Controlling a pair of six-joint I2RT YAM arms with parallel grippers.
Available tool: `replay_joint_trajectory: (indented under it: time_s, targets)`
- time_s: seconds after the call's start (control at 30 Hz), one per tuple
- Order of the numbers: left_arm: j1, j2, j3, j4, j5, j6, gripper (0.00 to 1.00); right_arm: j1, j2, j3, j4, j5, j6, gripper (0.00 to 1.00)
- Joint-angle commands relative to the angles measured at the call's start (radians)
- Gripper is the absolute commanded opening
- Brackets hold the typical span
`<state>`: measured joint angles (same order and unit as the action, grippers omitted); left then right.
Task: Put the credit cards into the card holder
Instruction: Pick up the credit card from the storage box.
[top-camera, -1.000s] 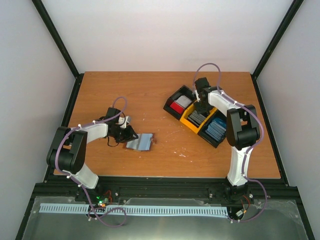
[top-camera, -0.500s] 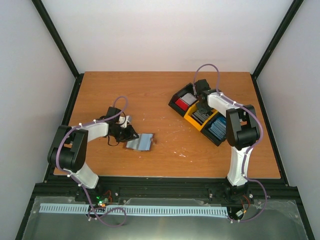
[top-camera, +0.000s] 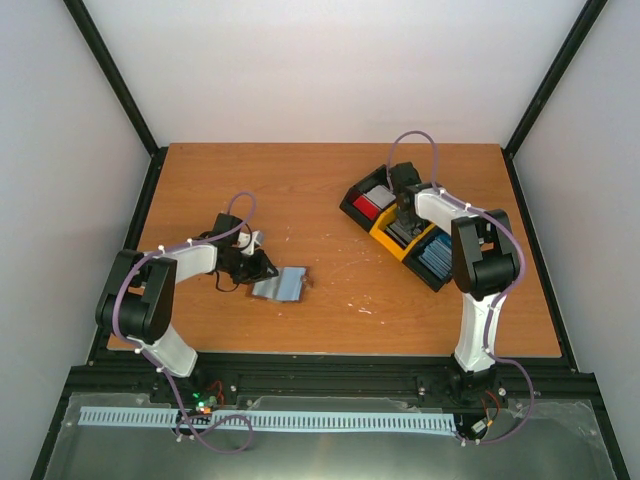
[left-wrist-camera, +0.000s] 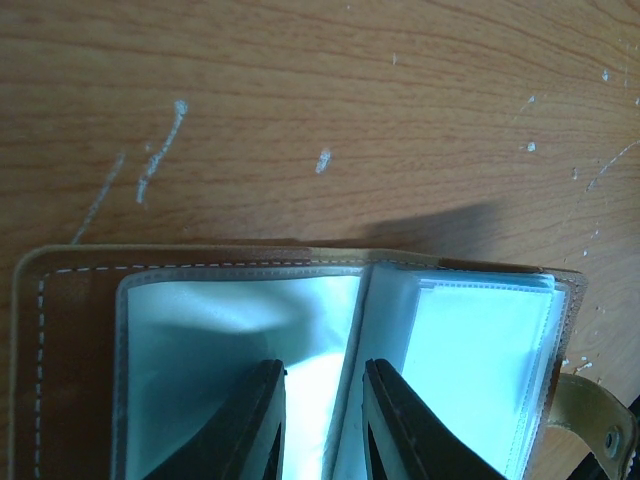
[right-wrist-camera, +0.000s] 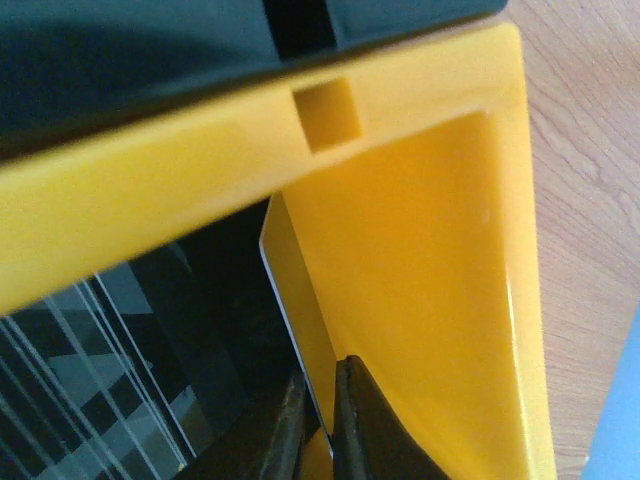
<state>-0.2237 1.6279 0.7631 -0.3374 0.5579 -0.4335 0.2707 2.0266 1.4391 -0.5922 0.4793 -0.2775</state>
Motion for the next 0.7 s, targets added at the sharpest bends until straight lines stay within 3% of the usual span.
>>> replay_joint_trajectory:
  time_s: [0.0,0.2,0.43,0.67]
  targets:
    - [-0.003,0.029,0.012,-0.011,-0.026,0.026,0.24,-0.006,-0.025,-0.038,0.03,0.075,-0.033,0.11]
    - [-0.002,0.026,0.009,-0.01,-0.026,0.025,0.24,-0.006,-0.012,-0.037,0.013,0.015,-0.028,0.14]
    - [-0.002,0.018,0.012,-0.009,-0.027,0.022,0.24,-0.005,-0.026,-0.018,0.004,-0.019,-0.016,0.03]
    - [-0.002,0.014,0.017,-0.012,-0.026,0.022,0.24,-0.006,-0.13,-0.004,-0.017,-0.078,0.021,0.03]
